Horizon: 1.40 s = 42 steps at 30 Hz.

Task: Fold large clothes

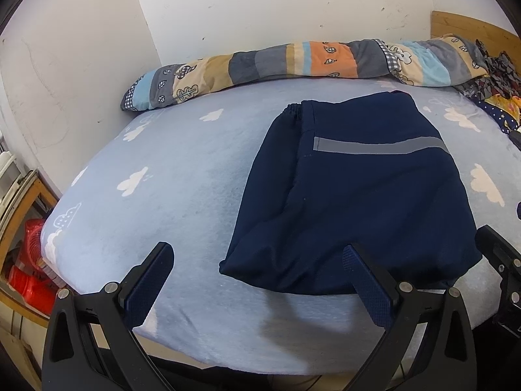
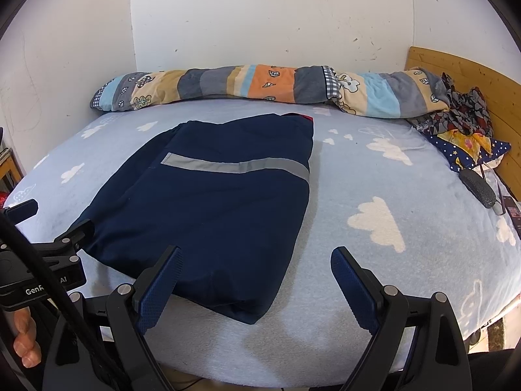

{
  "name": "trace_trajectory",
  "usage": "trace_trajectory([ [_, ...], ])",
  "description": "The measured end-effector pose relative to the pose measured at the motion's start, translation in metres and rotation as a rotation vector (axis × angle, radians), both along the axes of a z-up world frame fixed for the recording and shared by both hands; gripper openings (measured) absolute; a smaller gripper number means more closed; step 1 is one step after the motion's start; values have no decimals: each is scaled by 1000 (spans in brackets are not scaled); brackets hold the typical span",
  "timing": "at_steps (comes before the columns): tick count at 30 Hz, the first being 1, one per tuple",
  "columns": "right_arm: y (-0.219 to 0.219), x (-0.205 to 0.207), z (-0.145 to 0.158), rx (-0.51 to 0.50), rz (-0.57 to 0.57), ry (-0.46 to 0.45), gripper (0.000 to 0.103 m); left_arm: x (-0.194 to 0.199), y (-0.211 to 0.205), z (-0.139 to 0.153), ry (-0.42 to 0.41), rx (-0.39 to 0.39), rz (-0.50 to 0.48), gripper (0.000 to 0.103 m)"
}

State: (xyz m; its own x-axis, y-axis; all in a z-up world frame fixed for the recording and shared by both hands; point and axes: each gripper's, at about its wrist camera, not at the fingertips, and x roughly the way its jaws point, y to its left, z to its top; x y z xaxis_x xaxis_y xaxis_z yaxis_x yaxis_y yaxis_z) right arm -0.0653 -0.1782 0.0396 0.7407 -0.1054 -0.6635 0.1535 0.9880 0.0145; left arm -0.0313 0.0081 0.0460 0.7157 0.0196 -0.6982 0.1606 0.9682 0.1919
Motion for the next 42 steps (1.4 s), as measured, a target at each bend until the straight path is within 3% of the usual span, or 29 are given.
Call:
trace_trajectory([
  [42,-2,-1,-2,-2,9,2,95,0,2,4,0,-12,-16,103],
])
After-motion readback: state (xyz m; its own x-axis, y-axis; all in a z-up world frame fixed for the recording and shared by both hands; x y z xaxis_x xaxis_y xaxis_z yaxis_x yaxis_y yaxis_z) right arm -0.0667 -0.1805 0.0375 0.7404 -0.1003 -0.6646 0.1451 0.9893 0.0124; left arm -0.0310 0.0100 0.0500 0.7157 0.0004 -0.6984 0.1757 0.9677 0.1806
